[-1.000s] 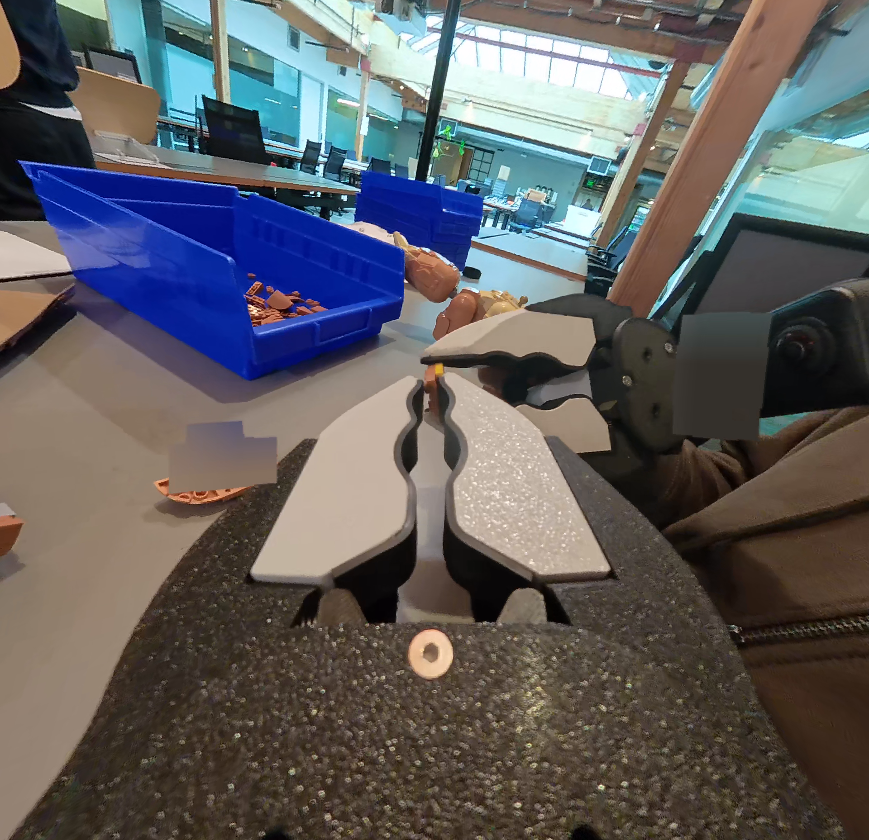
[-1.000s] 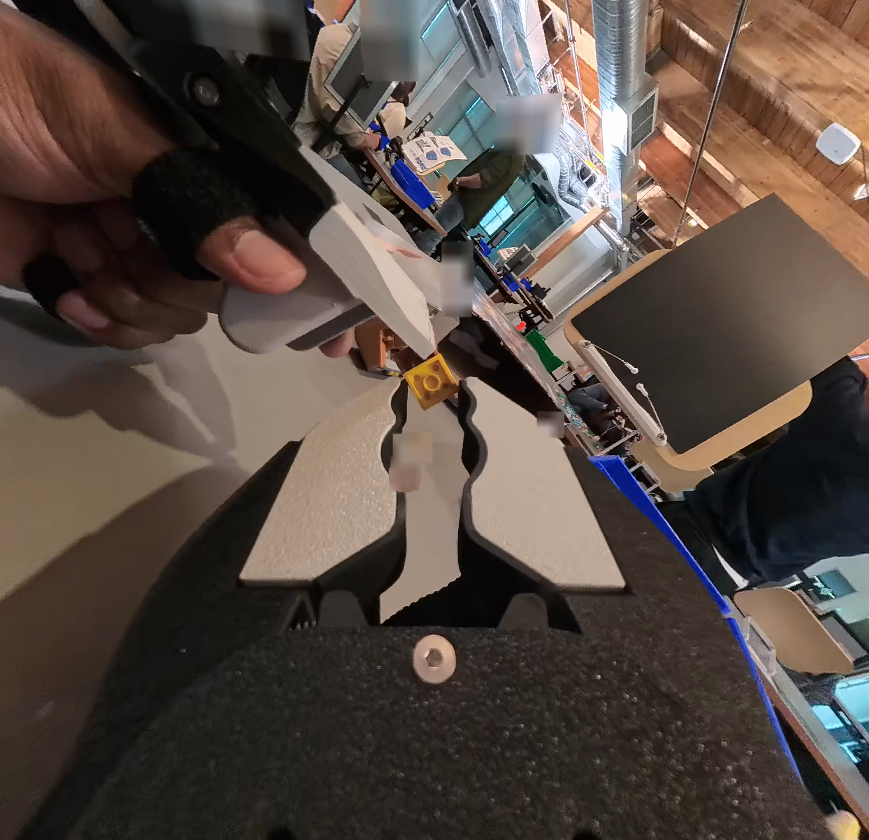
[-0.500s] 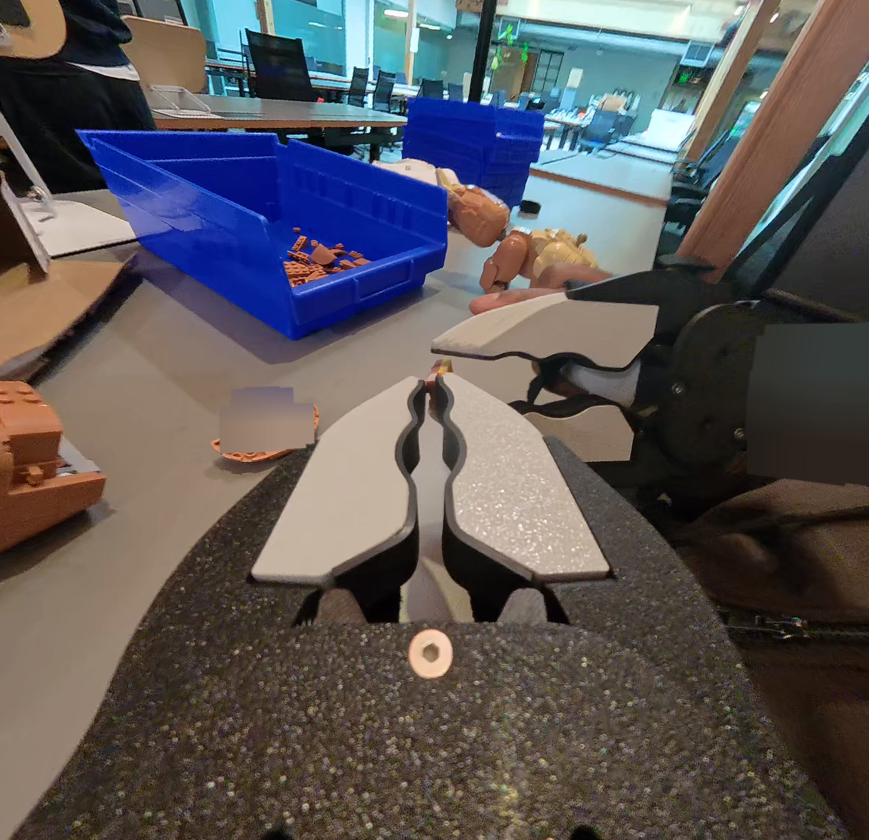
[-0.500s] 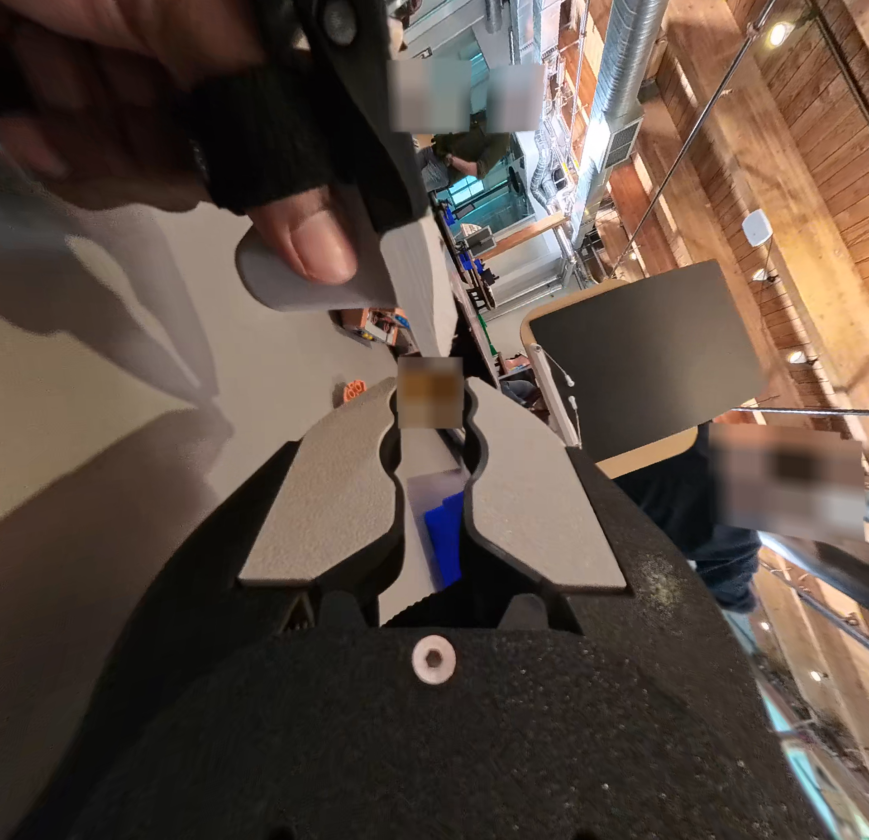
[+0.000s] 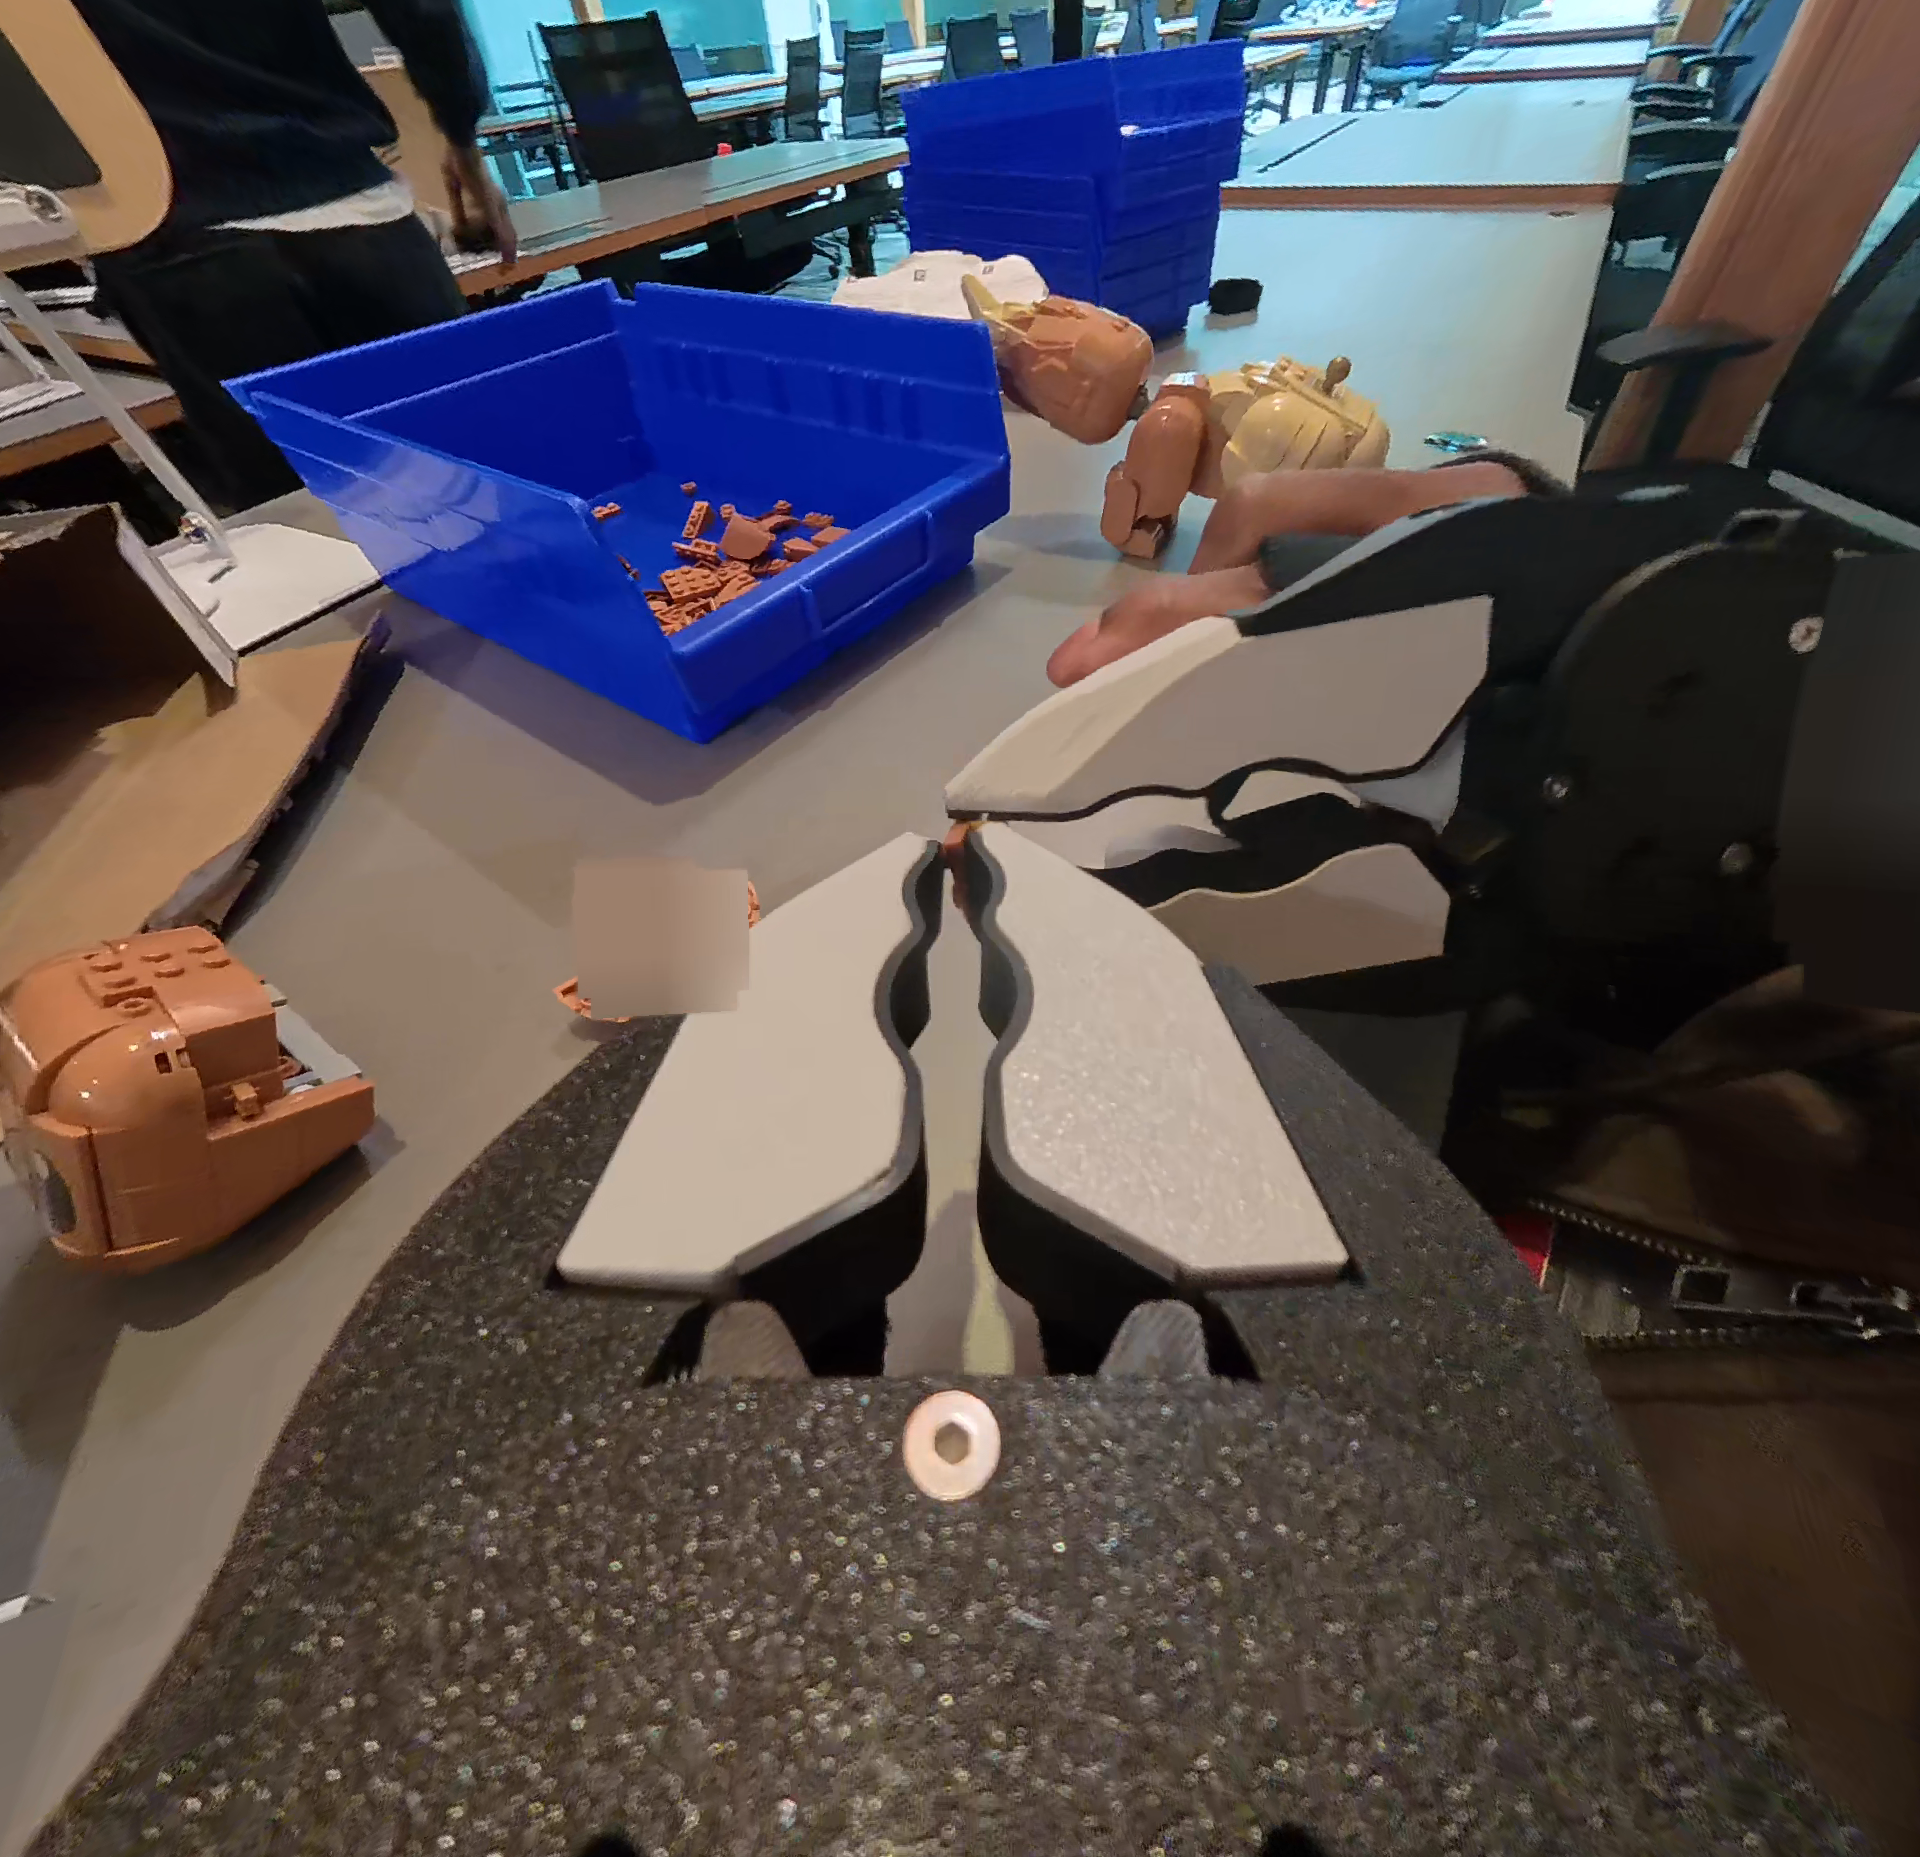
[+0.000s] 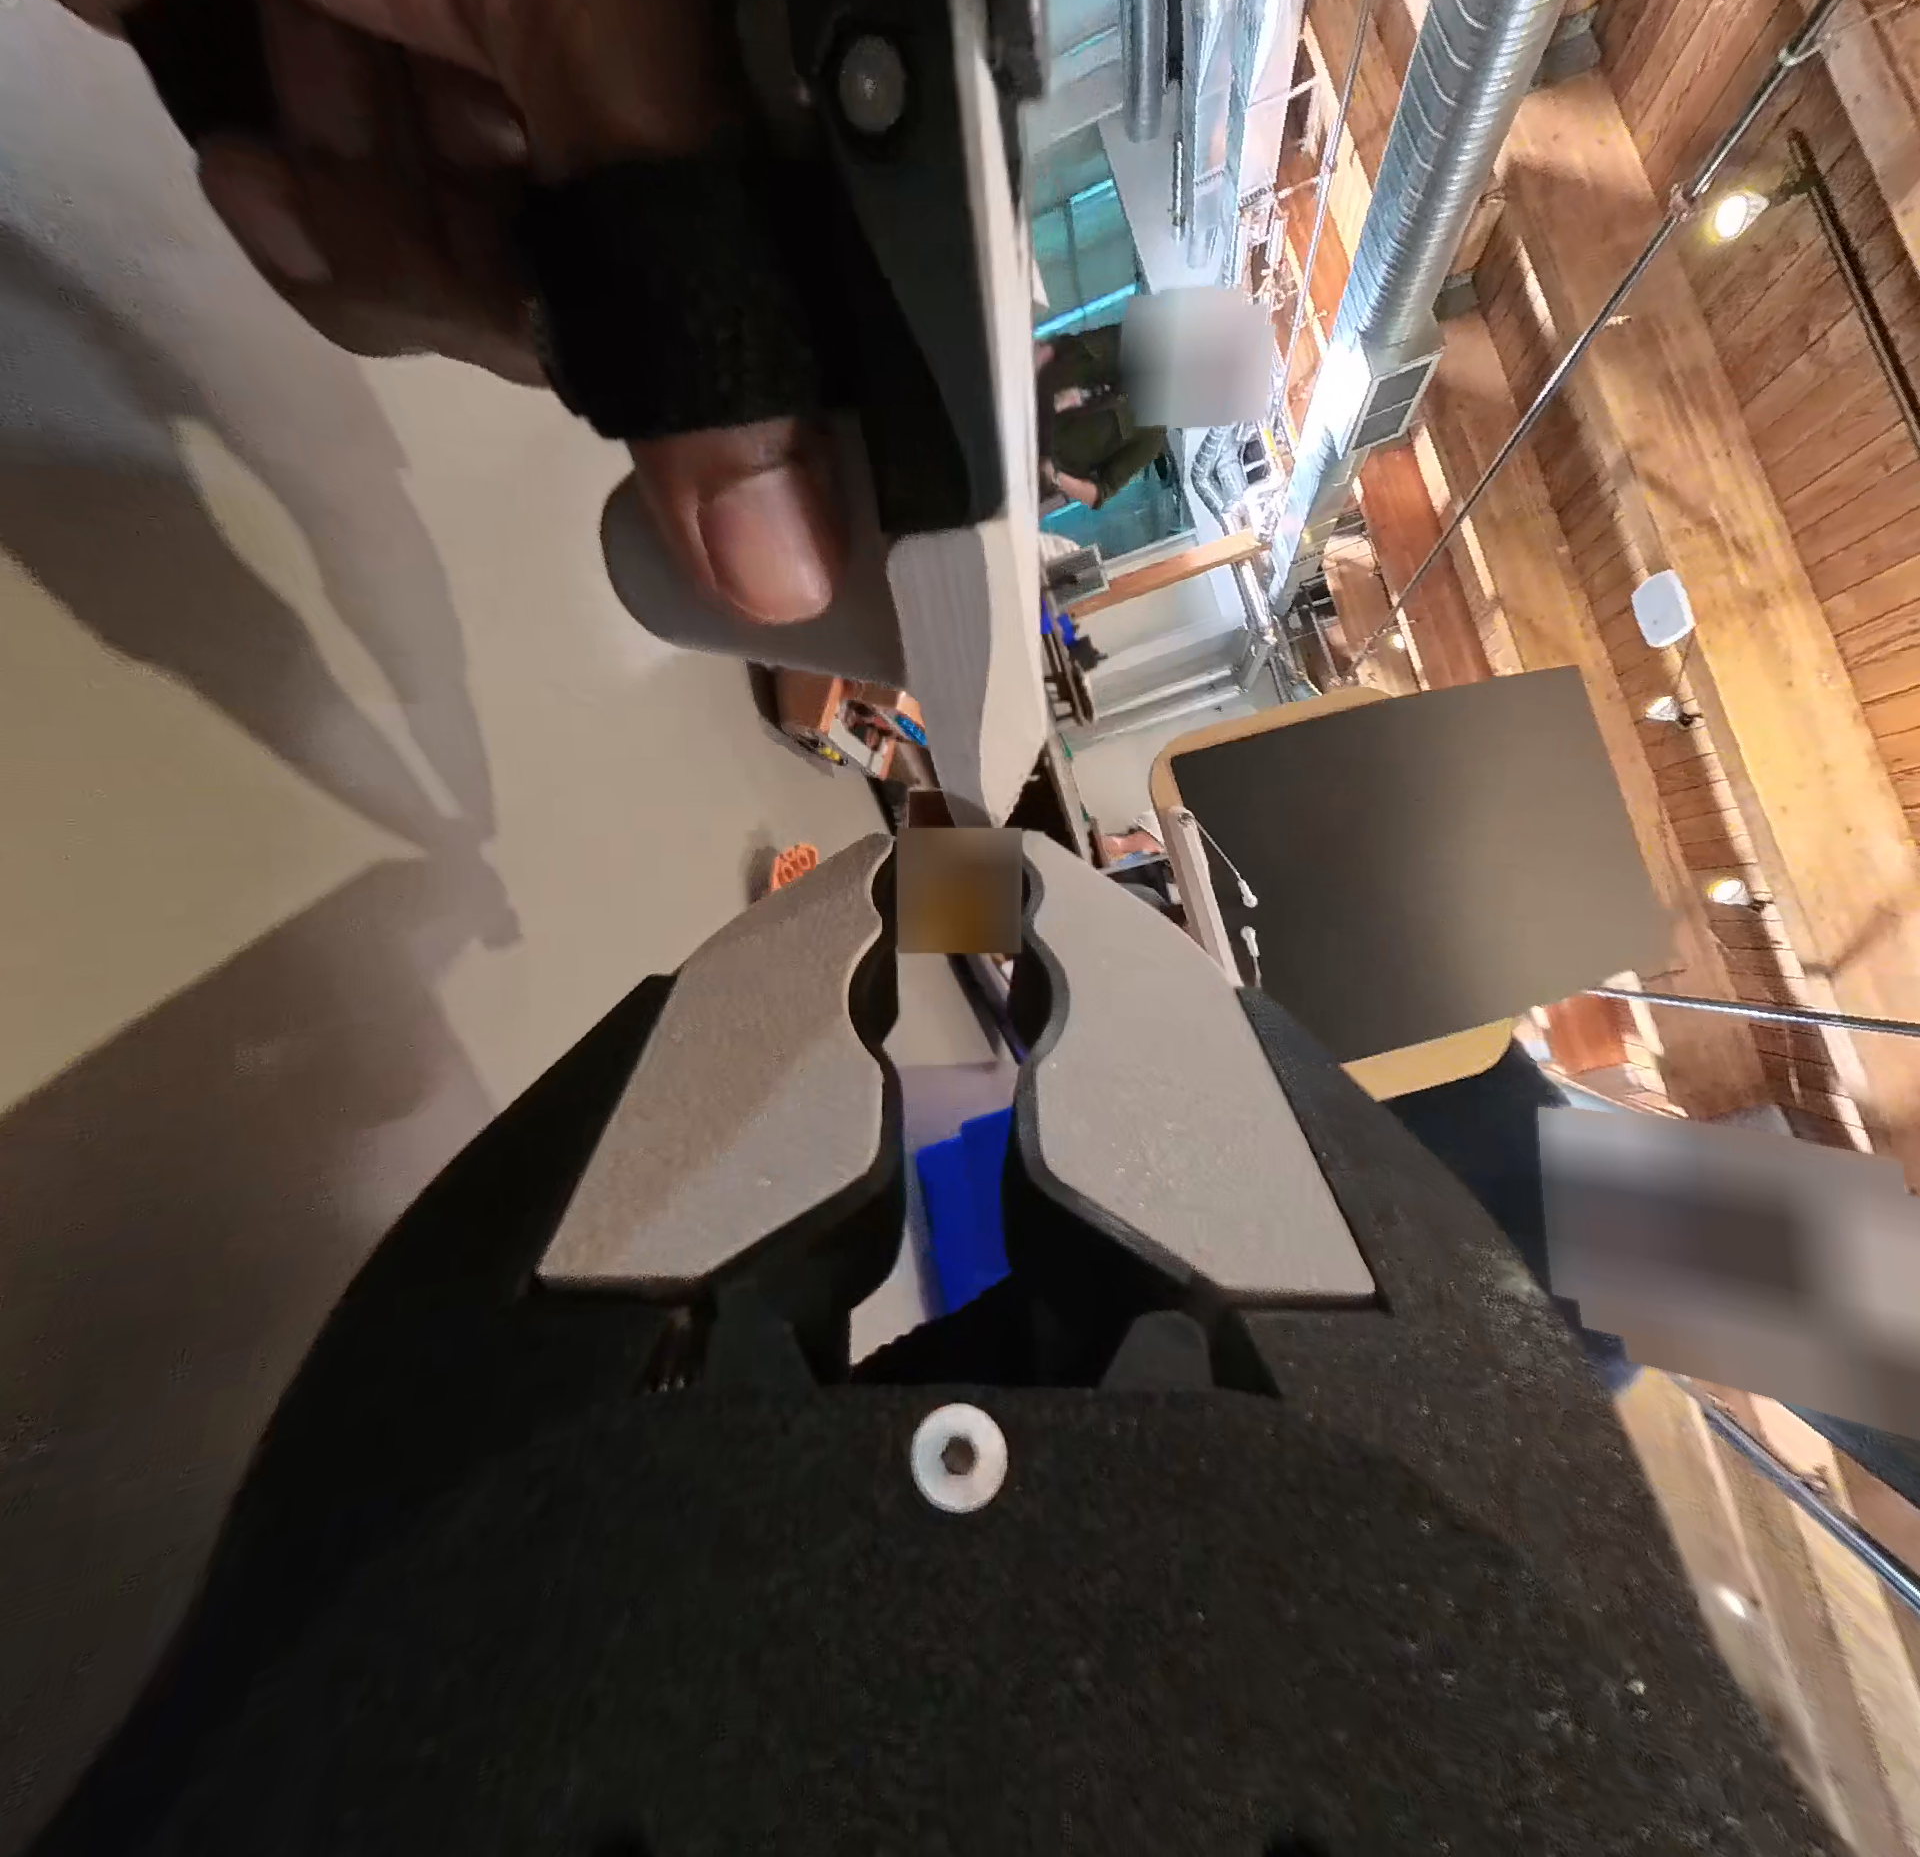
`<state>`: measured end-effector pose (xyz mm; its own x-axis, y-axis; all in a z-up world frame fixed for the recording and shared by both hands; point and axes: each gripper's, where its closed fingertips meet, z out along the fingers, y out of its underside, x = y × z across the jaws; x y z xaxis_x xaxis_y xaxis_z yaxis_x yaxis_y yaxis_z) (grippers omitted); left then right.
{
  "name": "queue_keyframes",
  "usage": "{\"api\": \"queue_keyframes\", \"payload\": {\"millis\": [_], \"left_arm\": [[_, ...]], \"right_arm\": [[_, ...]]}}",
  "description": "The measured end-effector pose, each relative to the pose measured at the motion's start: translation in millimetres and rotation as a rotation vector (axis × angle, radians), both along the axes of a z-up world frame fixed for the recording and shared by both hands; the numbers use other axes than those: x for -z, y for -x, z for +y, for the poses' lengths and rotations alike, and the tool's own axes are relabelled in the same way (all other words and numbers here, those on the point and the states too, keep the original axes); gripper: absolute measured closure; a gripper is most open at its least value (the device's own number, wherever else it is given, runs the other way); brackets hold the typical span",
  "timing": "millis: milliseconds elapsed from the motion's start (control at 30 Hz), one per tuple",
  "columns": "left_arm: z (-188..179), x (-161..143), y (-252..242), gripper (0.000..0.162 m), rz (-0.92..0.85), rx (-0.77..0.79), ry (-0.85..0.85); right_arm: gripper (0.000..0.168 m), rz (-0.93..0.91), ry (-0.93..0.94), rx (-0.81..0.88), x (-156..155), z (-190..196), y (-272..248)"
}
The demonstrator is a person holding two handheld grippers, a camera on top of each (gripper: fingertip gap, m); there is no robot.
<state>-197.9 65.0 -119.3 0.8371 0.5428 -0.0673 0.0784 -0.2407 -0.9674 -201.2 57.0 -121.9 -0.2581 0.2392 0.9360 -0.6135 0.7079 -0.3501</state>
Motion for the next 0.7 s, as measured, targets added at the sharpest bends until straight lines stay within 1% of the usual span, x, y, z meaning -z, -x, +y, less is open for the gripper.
{"api": "queue_keyframes", "payload": {"millis": [167,467,700], "left_arm": [[0.6,-1.8,-5.3,0.158,-0.027,0.097,-0.028],[5.6,0.1,-7.1,0.158,-0.049,0.188,-0.061],[7.9,-0.2,-8.2,0.158,-0.132,0.277,-0.169]], "right_arm": [[0.153,-0.095,0.048,-0.089,-1.4,0.7,-6.8],[0.153,-0.136,0.065,-0.134,-0.1,5.8,-9.4],[0.153,-0.244,0.138,-0.186,-0.8,7.2,-11.2]]}}
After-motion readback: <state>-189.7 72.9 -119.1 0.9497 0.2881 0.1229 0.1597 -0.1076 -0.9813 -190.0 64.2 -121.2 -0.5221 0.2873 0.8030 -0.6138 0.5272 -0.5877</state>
